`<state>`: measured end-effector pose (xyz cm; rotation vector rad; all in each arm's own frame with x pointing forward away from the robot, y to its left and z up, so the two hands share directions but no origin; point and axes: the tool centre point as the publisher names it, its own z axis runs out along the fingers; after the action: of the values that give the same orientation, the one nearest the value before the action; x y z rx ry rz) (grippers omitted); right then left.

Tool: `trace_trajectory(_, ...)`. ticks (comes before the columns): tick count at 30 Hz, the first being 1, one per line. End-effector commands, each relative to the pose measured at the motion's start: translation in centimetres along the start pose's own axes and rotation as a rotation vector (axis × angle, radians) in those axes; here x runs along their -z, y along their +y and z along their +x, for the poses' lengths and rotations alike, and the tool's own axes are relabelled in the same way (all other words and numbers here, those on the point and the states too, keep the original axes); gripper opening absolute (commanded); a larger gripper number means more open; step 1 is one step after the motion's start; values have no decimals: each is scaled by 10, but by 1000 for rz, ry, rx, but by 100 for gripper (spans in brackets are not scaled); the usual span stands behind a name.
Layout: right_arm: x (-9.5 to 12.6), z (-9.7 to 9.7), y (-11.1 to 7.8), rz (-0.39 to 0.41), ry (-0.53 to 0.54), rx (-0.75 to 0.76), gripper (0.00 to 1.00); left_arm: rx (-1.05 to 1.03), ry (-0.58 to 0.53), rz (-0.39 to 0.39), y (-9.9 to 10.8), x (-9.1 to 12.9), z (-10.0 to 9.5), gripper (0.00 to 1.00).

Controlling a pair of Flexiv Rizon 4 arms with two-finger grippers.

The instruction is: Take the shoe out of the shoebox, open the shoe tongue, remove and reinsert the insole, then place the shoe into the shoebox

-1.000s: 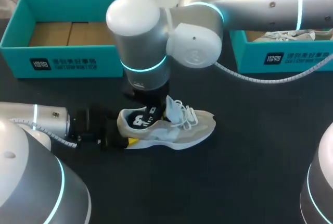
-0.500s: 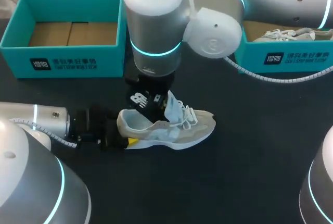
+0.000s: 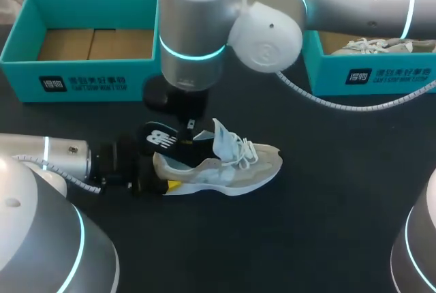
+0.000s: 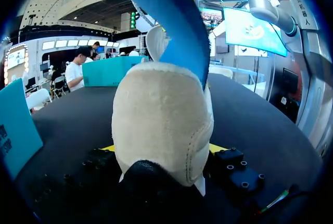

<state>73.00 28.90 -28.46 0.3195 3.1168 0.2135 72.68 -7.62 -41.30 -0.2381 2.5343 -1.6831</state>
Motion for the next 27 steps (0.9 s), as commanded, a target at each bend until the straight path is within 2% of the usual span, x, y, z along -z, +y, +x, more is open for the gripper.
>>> trace_trajectory(1,3,-6,-5,-50,84,9,38,0,-2,-1,5,-5,3,0)
trace_trajectory(2,3,-7,-4,-61,99,8,100,0,-2,-1,5,-5,3,0)
trace_trajectory(7,2,-9,-4,-116,247,-37,100,0,-2,-1,5,-5,3,0)
trace_trajectory(13,6,-7,1,-255,351,-45,100,0,-2,-1,5,-5,3,0)
trace_trajectory(17,3,-4,4,-333,358,-66,100,0,-2,-1,5,-5,3,0)
trace_trajectory(22,-1,6,10,-372,349,-81,100,0,-2,-1,5,-5,3,0)
trace_trajectory(27,-7,6,17,-440,320,-109,99,0,-2,-1,5,-5,3,0)
